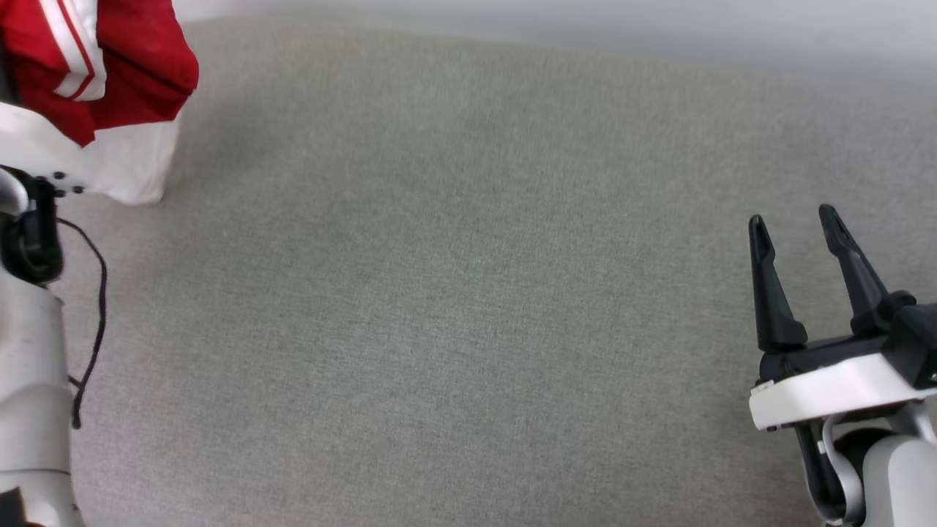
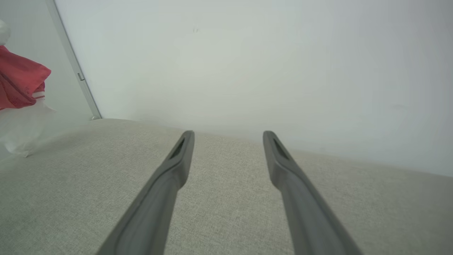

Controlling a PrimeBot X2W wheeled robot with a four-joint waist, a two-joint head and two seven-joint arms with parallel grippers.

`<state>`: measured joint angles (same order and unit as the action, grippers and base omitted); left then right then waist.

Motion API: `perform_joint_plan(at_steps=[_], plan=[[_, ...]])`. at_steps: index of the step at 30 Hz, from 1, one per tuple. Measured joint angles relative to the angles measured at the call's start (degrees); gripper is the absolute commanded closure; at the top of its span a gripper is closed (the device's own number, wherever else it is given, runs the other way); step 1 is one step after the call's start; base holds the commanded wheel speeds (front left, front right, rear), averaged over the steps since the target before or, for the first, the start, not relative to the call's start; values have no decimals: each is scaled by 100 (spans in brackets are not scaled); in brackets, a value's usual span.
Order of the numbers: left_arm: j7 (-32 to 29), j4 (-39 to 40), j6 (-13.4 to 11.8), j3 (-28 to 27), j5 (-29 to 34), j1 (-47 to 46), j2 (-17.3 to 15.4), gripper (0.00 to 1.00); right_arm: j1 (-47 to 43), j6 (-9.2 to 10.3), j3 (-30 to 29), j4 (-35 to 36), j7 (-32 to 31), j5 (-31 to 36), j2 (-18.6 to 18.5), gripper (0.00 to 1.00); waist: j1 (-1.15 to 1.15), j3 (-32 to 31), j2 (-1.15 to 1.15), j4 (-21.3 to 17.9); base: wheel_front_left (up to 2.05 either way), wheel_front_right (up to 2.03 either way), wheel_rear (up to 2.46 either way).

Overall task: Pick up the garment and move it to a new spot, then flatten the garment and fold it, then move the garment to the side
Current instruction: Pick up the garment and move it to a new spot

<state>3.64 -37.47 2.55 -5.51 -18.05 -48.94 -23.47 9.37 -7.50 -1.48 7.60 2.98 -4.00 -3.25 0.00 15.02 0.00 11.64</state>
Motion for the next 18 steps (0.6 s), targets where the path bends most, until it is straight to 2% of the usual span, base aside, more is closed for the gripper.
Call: perform_joint_plan(at_steps=[7,15,18], plan=[[521,545,24,216,44,414,404,100,-311,-1,-51,-54,-3,-136,29,0,-2,-568,0,-212,0,0,0],[571,1267,98,671,-35,1126,1058,100,-504,-1,60,-126,-51,-299,30,0,-1,-858,0,-944,0,0,0],[555,1418,144,905,-105,1367,1413,100,-550,-1,56,-159,-56,-314,31,0,-1,-911,0,-1269,0,0,0]])
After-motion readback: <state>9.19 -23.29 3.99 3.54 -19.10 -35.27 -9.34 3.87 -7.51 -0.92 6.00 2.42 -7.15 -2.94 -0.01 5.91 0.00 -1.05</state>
